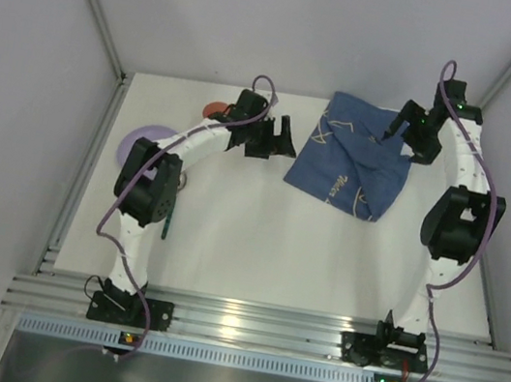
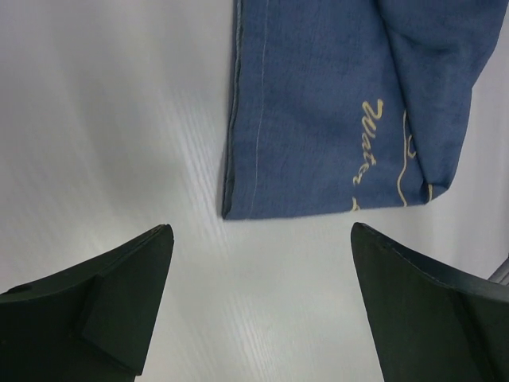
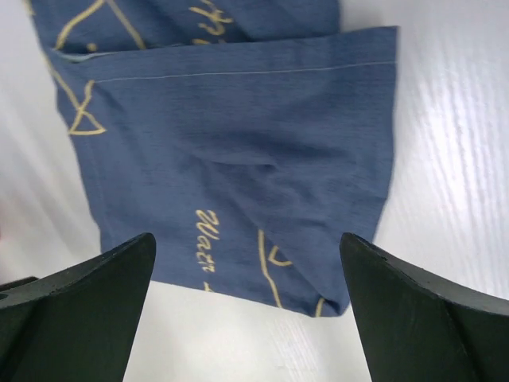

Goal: Set the dinner table for one person

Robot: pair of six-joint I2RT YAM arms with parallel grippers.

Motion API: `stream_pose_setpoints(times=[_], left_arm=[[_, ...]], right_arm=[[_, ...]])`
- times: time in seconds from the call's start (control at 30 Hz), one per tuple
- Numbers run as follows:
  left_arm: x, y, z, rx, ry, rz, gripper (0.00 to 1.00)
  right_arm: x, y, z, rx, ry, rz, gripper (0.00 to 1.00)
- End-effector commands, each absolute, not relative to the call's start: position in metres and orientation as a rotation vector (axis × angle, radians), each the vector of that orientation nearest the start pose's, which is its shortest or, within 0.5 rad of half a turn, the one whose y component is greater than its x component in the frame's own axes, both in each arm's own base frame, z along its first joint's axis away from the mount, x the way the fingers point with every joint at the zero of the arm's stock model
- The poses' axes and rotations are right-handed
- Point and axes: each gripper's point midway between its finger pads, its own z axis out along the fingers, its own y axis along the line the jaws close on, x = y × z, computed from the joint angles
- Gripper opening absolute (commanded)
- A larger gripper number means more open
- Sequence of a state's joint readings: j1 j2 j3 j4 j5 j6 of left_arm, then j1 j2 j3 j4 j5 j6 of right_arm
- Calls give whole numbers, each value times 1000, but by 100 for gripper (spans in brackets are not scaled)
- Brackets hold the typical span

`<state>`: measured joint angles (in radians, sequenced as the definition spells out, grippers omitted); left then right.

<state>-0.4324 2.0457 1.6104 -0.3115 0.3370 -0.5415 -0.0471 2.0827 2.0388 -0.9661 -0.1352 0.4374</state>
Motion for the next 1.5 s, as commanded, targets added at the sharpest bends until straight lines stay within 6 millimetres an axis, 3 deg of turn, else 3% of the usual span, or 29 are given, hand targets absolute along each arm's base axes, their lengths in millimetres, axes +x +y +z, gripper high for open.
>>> stream_pose_setpoints(times=[0.0,0.17,0.2,0.23,0.33,0.5,0.63,0.8,0.87,0.9,1.1,1.2,1.23,1.33,1.37,1.43,1.47], left_arm=[[483,-325,118,142,2374,-932,98],[499,-342,76,186,2455,-935,95],[505,-345,80,193,2443,-938,94],[501,-346,60,189,2492,-930,88],[494,-353,50,221,2512,-970,76],[478,-364,43,315,2531,-1011,65],[464,-372,40,358,2556,-1063,50],[454,-371,40,367,2587,-1057,14],[448,-365,36,354,2609,-1025,3],[448,-362,44,356,2595,-1018,0],[426,-340,39,367,2637,-946,0],[417,-332,36,354,2657,-936,0],[416,-331,38,354,2652,-939,0],[412,-328,36,345,2671,-939,0],[412,-329,38,347,2673,-940,0],[413,-330,41,348,2675,-945,0],[412,-330,39,343,2685,-948,0]], right_arm=[[486,-17,178,653,2526,251,100],[476,-38,160,701,2557,208,100],[474,-42,154,718,2566,199,100],[474,-44,150,728,2570,200,99],[478,-51,139,750,2577,195,100],[493,-59,124,764,2578,198,100],[504,-63,93,788,2618,190,100],[515,-63,51,812,2661,198,100],[524,-61,48,796,2643,228,98],[527,-58,43,796,2645,254,98],[553,-54,58,747,2553,330,93],[559,-44,63,730,2526,407,79],[561,-40,63,728,2521,425,67],[559,-23,65,716,2531,476,55],[553,-16,59,716,2551,483,55],[549,-7,70,701,2537,509,56],[542,-1,62,695,2551,511,56]])
